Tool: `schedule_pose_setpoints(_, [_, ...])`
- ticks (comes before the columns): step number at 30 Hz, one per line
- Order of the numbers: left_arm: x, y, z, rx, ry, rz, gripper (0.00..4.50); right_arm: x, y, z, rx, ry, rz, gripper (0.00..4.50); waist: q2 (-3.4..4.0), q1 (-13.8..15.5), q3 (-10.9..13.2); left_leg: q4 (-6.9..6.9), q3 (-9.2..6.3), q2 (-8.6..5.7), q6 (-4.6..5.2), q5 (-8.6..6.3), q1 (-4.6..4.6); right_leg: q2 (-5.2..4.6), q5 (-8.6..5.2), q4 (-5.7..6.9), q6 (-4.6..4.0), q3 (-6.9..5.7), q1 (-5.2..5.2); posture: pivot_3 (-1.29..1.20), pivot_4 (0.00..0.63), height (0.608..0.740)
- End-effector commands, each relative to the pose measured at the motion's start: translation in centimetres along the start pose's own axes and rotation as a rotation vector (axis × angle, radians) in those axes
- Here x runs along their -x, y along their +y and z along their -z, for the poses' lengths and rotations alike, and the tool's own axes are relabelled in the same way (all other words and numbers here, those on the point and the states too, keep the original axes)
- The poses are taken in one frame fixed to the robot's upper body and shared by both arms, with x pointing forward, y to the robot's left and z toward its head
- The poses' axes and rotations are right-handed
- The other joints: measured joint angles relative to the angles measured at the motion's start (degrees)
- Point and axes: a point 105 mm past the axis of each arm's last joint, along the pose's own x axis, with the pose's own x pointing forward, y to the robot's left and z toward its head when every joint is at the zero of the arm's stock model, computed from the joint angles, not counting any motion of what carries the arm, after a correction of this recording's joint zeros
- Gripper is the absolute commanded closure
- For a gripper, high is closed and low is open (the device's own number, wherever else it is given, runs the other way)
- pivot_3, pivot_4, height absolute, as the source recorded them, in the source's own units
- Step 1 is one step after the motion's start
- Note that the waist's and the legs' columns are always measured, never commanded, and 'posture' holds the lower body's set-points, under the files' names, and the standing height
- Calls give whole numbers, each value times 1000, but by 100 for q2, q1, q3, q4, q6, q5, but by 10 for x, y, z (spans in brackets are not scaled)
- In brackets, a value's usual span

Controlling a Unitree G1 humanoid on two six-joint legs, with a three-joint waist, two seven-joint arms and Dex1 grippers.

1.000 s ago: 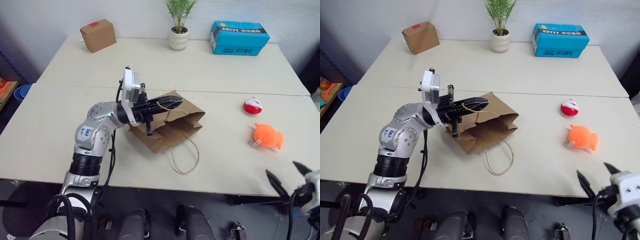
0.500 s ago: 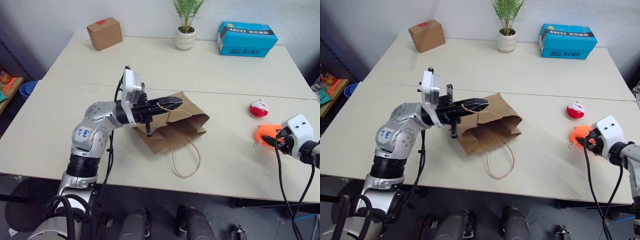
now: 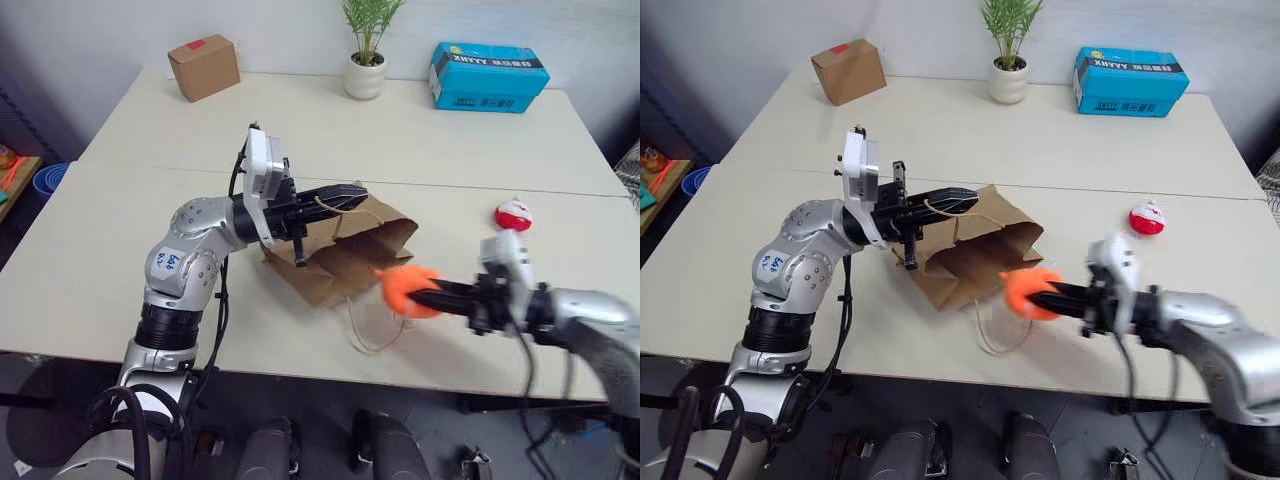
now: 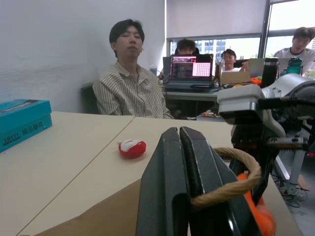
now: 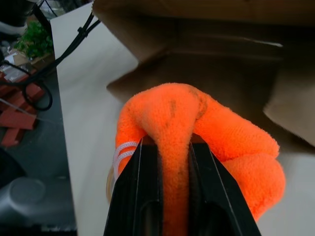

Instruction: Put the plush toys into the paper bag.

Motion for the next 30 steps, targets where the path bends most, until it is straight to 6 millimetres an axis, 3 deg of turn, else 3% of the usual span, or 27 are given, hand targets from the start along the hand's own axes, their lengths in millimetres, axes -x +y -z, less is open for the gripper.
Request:
schedule_pose_setpoints(1, [-6, -7, -11, -48, -7, 58, 4500, -18, -17, -8, 100, -16, 89, 4340, 0, 11, 0, 1, -1, -1, 0, 1, -4, 6, 0, -1, 0, -3, -2, 0, 150, 740])
schedule_pose_setpoints(3, [-8, -10, -10, -38, -11, 76, 4500, -44, -37, -17, 107, -82, 179, 4340, -8, -21, -2, 2, 3, -5, 2, 2, -4, 12, 0, -1, 0, -6, -2, 0, 150, 740])
schedule_pose_setpoints(6, [-10, -10, -11, -32, -24, 76, 4500, -81, -39, -22, 137, -103, 177, 4340, -8, -71, -1, 4, 10, -9, 6, 6, -1, 18, 1, 10, 1, -6, -3, 0, 150, 740])
schedule_pose_setpoints(11, [-10, -7, -11, -27, -37, 56, 4500, -103, -38, -26, 92, -137, 170, 4340, -7, -56, 0, -4, 2, -6, -1, 8, -8, 22, -6, 11, -9, -14, -10, 0, 150, 740])
schedule_pose_setpoints(12, [-10, -7, -11, -27, -38, 52, 4500, -103, -35, -27, 111, -147, 148, 3625, -7, -50, 0, -3, 2, -8, 0, 9, -11, 20, -5, 9, -9, -14, -10, 0, 150, 740])
schedule_pose_setpoints(14, [-8, -5, -9, -26, -37, 43, 4500, -97, -29, -31, 103, -173, 111, 2982, -7, -44, 0, -1, 2, -11, 4, 9, -12, 18, -3, 8, -5, -13, -10, 0, 150, 740])
schedule_pose_setpoints(15, [-7, -4, -9, -27, -36, 35, 4500, -89, -25, -34, 108, -200, 89, 2596, -7, -43, 0, -1, 2, -11, 4, 9, -12, 18, -3, 8, -5, -13, -10, 0, 150, 740])
schedule_pose_setpoints(19, [-1, 0, -8, -30, -28, 13, 4500, -25, -10, -35, 89, -299, 10, 1255, -8, 16, 1, -4, -12, -12, 5, 7, -18, 20, -4, -2, -4, -18, -7, 0, 150, 740])
schedule_pose_setpoints(23, [10, 4, -5, -38, -2, -15, 4500, 45, -11, -18, 109, -311, 131, 58, -8, 8, 0, -5, -4, -15, 18, 1, -15, 18, 5, -16, 10, -15, 0, 0, 150, 740])
schedule_pose_setpoints(27, [15, 5, -6, -50, 5, -26, 4500, 101, -28, 4, 57, -316, 394, 58, -8, 1, 1, -6, -1, -12, 18, 0, -10, 19, 5, -17, 11, -14, 4, 0, 150, 740])
schedule_pose_setpoints(30, [16, 7, -8, -60, 4, -33, 4500, 140, -41, 35, 35, -258, 615, 58, -8, -4, 1, -7, 10, -12, 20, -1, 5, 16, 7, -11, 14, -1, 10, 0, 150, 740])
